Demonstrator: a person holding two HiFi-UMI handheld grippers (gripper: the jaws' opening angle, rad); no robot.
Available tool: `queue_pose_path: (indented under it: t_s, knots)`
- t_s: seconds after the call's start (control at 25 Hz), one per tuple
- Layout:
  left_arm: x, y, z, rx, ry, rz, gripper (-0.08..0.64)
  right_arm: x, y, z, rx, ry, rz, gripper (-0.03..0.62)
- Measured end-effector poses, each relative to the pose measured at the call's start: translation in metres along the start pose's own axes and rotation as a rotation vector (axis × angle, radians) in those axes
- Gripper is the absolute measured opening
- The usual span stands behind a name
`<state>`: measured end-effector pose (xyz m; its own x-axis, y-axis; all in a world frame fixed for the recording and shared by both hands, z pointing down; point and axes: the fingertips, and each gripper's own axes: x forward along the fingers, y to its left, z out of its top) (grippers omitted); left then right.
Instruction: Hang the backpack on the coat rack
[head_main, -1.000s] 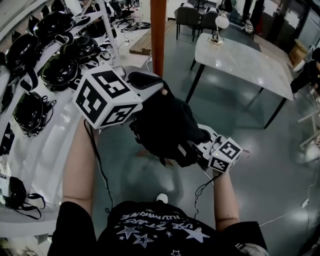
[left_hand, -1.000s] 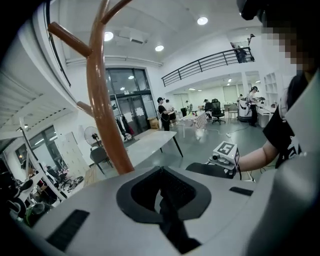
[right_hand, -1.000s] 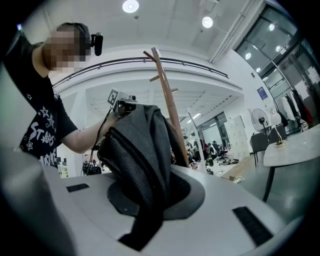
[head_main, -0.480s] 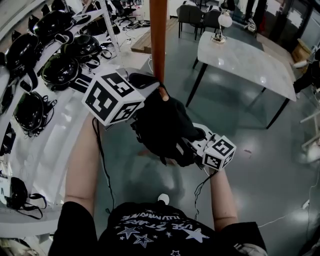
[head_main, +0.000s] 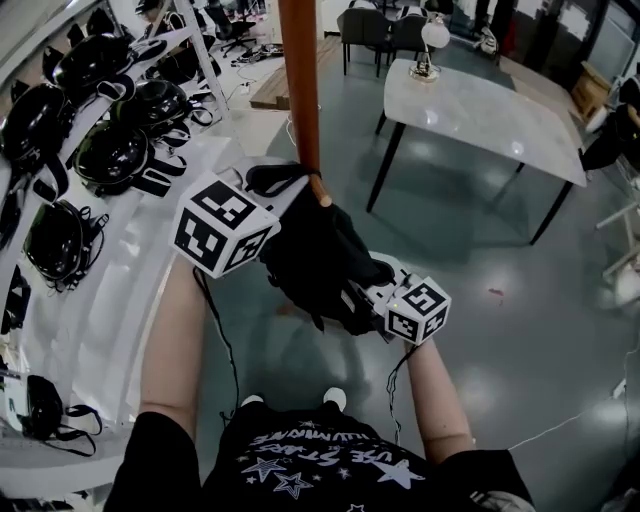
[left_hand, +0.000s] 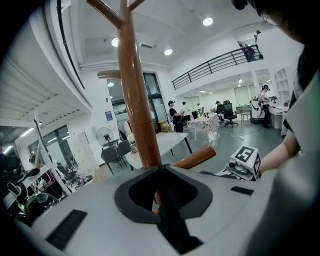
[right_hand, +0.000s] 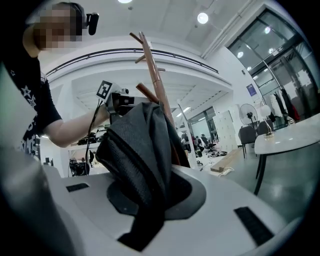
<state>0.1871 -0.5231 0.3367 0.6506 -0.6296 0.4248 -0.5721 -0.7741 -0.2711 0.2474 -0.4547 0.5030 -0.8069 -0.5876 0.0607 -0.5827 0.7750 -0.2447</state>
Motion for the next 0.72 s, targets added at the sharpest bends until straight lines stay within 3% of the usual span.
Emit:
queue_pose_path:
  t_s: [0.32,0.48,0.72]
  knots:
    - [-0.03,-0.014,-0.027,0.016,-0.038,-0.103,0.064,0.006,0.014,-0.016,0.031,0.015,-0.187,0.081]
    - [-0.059,-0.011,-0.049,-0.005,-0.069,-0.154,0.064,0.015,0.021,-0.024,0.044,0.04,-0.333,0.162]
    - [-0.107,0.008,-0.091,-0.044,-0.148,-0.18,0.066,0.008,0.029,-0.036,0.026,0.076,-0.632,0.291]
